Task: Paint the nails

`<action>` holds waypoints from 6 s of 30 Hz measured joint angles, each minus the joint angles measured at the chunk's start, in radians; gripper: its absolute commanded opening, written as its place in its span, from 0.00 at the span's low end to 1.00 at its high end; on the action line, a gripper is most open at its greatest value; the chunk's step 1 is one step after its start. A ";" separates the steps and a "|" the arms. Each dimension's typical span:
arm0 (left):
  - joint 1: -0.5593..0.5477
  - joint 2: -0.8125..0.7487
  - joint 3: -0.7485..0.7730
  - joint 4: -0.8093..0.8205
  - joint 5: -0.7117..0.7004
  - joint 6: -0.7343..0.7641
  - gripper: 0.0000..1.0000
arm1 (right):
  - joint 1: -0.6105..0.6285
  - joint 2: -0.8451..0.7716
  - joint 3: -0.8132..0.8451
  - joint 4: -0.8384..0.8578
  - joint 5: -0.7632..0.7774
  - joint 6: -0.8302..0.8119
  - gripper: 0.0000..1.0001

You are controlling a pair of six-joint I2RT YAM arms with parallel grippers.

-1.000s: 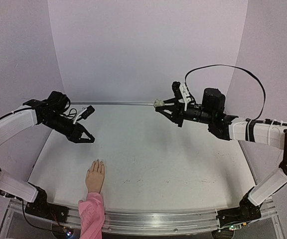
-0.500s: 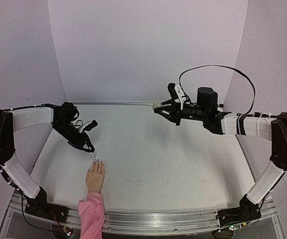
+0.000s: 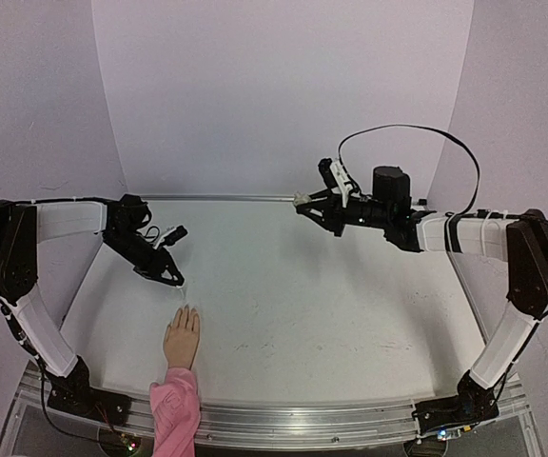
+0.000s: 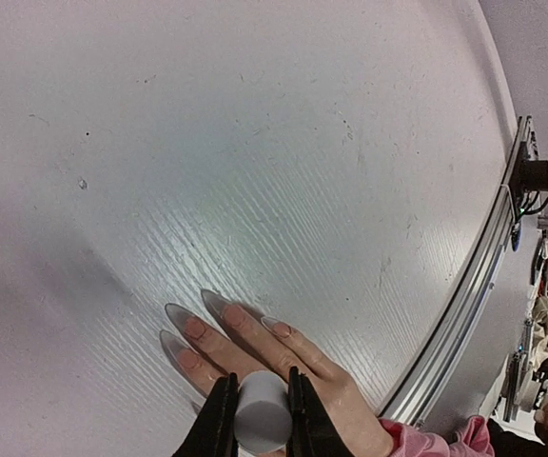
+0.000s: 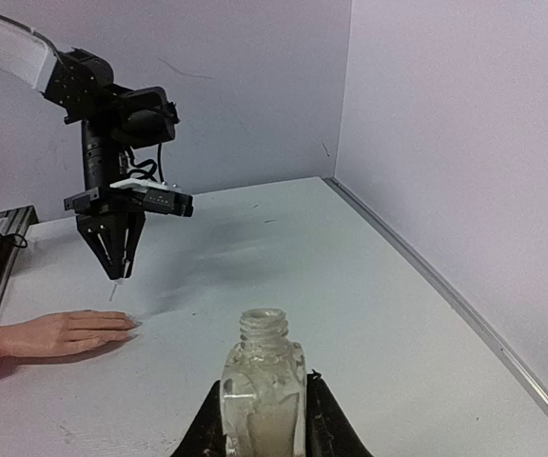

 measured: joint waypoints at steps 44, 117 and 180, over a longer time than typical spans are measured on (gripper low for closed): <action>0.002 -0.003 -0.108 0.137 -0.067 -0.133 0.00 | -0.006 0.060 0.311 -0.240 0.290 0.079 0.00; 0.000 0.110 -0.070 0.184 -0.066 -0.135 0.00 | -0.006 0.062 0.311 -0.254 0.300 0.116 0.00; -0.002 0.160 -0.036 0.187 -0.071 -0.135 0.00 | -0.006 0.062 0.309 -0.254 0.290 0.146 0.00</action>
